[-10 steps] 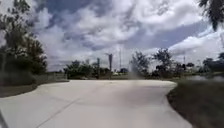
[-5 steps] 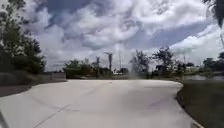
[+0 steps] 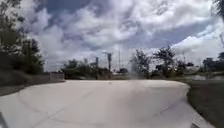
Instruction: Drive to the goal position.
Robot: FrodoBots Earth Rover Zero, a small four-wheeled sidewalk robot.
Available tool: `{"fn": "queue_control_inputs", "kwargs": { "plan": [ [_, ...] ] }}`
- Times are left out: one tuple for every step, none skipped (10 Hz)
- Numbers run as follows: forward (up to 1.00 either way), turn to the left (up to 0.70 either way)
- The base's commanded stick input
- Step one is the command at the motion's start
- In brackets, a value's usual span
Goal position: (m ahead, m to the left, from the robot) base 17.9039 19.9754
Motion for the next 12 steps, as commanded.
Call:
{"fn": "queue_control_inputs", "kwargs": {
  "plan": [
    [0.69, 0.14],
    [0.69, 0.1],
    [0.69, 0.06],
    [0.69, 0.05],
    [0.69, 0.02],
    [0.69, 0.01],
    [0.69, 0.01],
    [0.69, 0.01],
    [0.69, 0.01],
    [0.69, 0.01],
    [0.69, 0.01],
    [0.69, 0.01]
  ]
}}
